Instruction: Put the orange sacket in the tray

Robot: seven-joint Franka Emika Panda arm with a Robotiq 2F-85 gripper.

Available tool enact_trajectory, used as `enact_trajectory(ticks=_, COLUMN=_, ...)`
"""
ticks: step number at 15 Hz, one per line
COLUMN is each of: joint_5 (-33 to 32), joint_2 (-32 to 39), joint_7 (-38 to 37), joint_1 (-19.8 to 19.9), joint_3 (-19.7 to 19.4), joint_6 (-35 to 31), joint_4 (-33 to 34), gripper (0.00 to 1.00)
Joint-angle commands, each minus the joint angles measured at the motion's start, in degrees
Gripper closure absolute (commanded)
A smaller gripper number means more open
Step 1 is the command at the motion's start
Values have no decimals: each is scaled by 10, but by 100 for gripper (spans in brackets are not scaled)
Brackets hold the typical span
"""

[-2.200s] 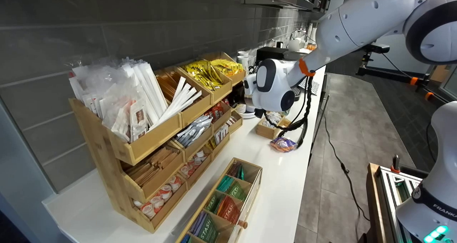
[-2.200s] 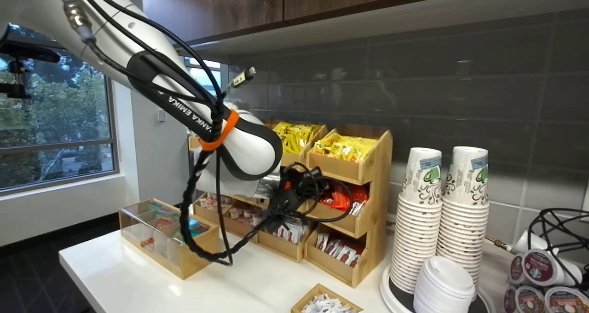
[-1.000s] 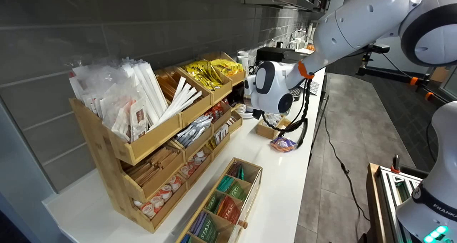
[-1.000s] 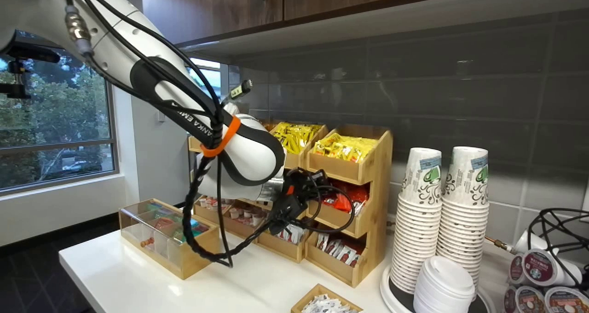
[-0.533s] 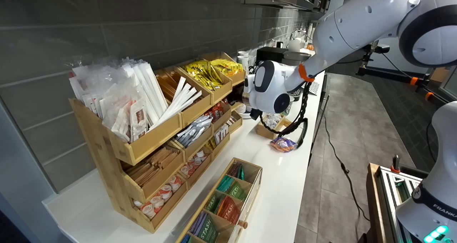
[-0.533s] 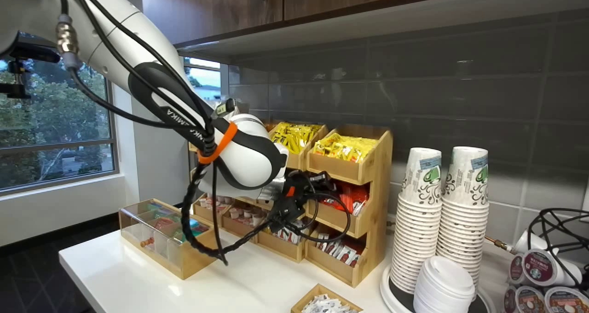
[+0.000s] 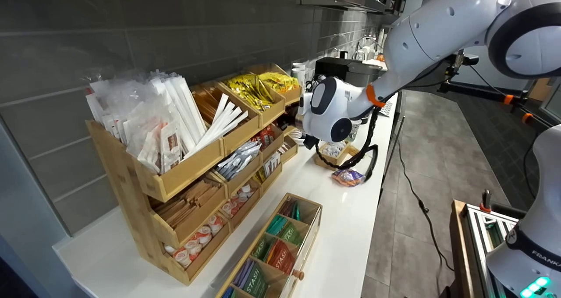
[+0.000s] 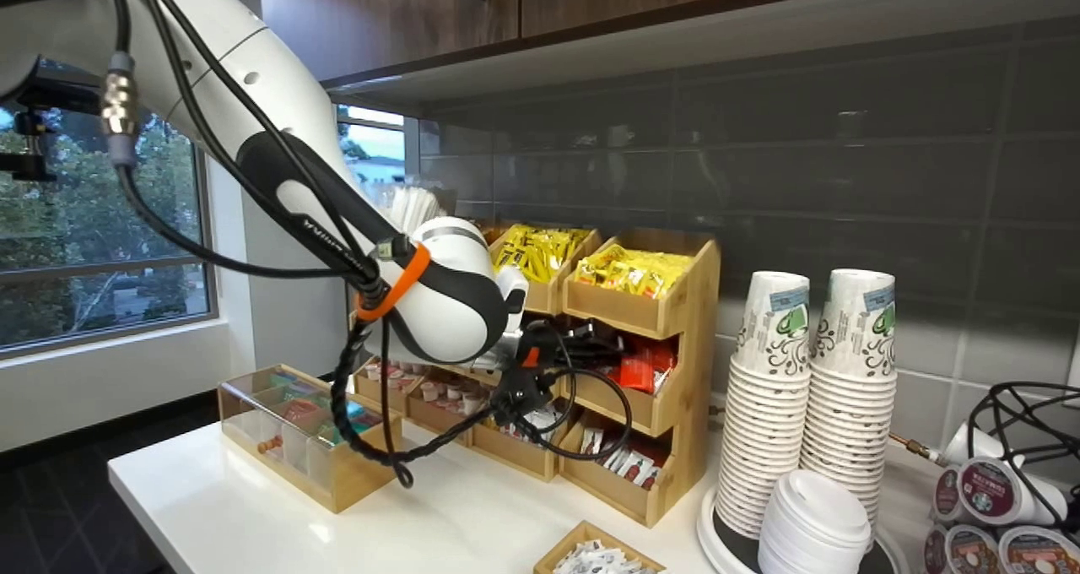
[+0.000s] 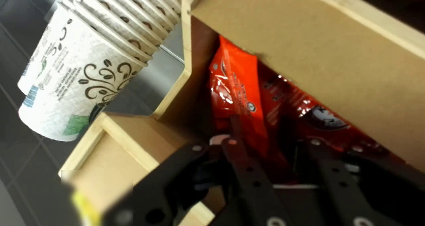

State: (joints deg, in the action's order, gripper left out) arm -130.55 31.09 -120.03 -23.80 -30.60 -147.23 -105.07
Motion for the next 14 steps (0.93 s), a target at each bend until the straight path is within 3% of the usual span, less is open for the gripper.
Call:
enact_trajectory(ticks=1, joint_5=12, joint_2=-30, joint_7=51, joint_1=131, joint_3=155, joint_6=68, joint_4=-7, gripper=35)
enact_trajectory(ticks=5, joint_5=14, joint_2=-29, joint_7=50, joint_1=221, joint_3=255, joint_6=100, joint_4=-4, gripper=3)
enact_trajectory(ticks=8, joint_5=25, joint_2=-28, joint_7=54, joint_1=253, joint_3=289, joint_6=110, joint_4=-3, gripper=7)
enact_trajectory(ticks=9, joint_5=30, joint_2=-28, joint_7=54, joint_1=260, joint_3=296, joint_6=112, joint_4=-2, gripper=12)
enact_trajectory(ticks=10, joint_5=36, joint_2=-28, joint_7=55, joint_1=265, joint_3=302, joint_6=113, joint_4=-2, gripper=31)
enact_trajectory(ticks=14, joint_5=59, joint_2=-29, joint_7=54, joint_1=277, joint_3=315, joint_6=116, joint_4=-4, gripper=63)
